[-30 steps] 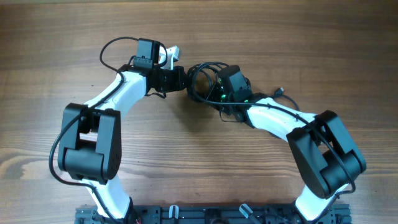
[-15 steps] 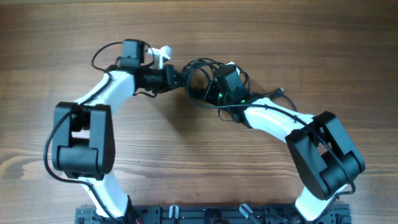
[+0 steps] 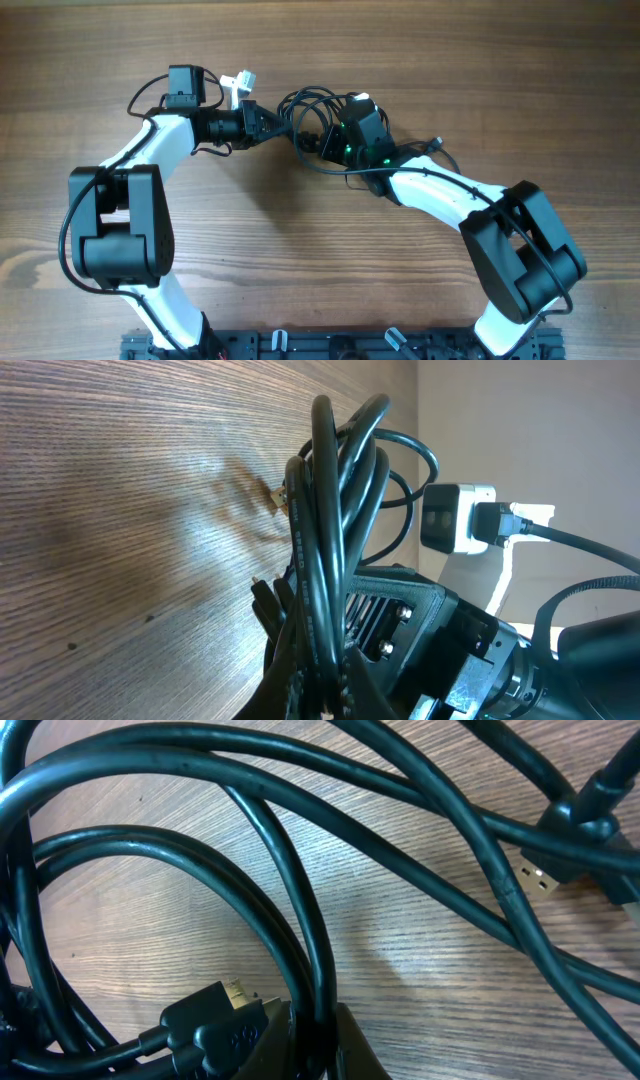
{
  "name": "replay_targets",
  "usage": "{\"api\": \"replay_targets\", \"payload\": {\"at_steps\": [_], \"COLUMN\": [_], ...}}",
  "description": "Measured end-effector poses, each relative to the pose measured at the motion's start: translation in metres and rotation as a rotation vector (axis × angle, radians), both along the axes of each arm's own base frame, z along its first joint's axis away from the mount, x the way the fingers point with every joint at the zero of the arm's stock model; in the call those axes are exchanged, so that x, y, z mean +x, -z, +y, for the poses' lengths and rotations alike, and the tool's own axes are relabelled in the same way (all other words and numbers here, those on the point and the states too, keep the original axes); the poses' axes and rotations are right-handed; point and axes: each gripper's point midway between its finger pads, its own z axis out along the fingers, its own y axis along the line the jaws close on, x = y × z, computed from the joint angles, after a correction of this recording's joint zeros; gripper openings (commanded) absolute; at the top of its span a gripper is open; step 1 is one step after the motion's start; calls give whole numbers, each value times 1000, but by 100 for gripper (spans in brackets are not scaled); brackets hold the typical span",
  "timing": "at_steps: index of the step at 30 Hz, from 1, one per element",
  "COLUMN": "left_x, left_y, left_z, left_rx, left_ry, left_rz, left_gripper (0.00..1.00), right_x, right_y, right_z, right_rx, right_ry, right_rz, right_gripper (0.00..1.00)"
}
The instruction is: Untangle cables
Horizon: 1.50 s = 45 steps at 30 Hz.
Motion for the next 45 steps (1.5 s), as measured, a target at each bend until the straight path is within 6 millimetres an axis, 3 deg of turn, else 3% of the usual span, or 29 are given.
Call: {"api": "replay_targets", "payload": {"at_steps": [17,24,32,35,39,45], "left_x": [-2,-12,-15,-15,-10,0], "left_y": [-6,-28,-33,-32,-16,36], "left_z": [-3,-8,-9,-9,-4,24], "left_rx": [-33,-157,-184,-183,-93,182], "left_ry": [28,119,143,142,97,-131], "left_rz": [-28,-129,-162,-160,-113,156], "left_gripper": [4,4,8,4,4,10], "right_x": [8,12,13,12,13,9], "right_y": [-5,-14,-15,-15,-12,-3], "right_z": [-2,0,0,0,-5,-9], "right_rx": [-73,-96,-108,-113,-137,-167], "right_ry": [-61,-102,-117,-122,-112,-116], "right_rz": [-93,-151,-165,-168,-167,-152], "right_gripper": [4,4,4,5,4,4]}}
